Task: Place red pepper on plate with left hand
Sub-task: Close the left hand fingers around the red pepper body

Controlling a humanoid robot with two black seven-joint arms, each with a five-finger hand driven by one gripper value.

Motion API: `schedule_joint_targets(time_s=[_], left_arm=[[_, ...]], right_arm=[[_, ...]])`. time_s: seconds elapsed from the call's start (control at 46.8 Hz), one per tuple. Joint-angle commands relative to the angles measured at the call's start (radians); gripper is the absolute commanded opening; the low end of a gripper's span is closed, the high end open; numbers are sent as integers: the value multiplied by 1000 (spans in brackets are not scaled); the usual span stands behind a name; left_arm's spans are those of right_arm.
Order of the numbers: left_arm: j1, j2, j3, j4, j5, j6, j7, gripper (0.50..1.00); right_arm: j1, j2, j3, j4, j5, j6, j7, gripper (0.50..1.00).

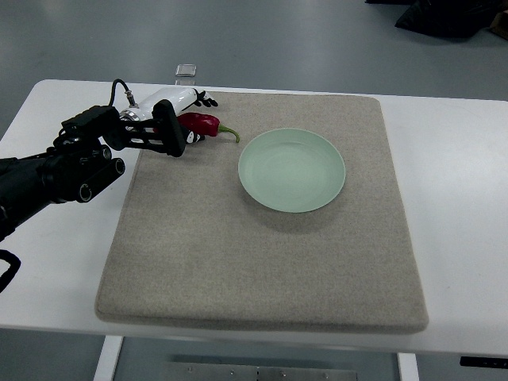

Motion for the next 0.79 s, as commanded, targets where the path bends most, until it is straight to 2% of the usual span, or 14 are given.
schedule_joint_targets(time_s=[0.0, 0.278, 0.77], left_arm=[[1, 0, 1, 2, 0, -1, 0, 741], [0, -16, 1, 37, 0, -1, 0, 724], [0, -16, 1, 39, 2, -1, 0, 709]], right_arm=[[-1, 0, 0, 0, 0, 0, 0, 932], [-1, 0, 0, 0, 0, 0, 0, 932], [-1, 0, 0, 0, 0, 0, 0, 932]])
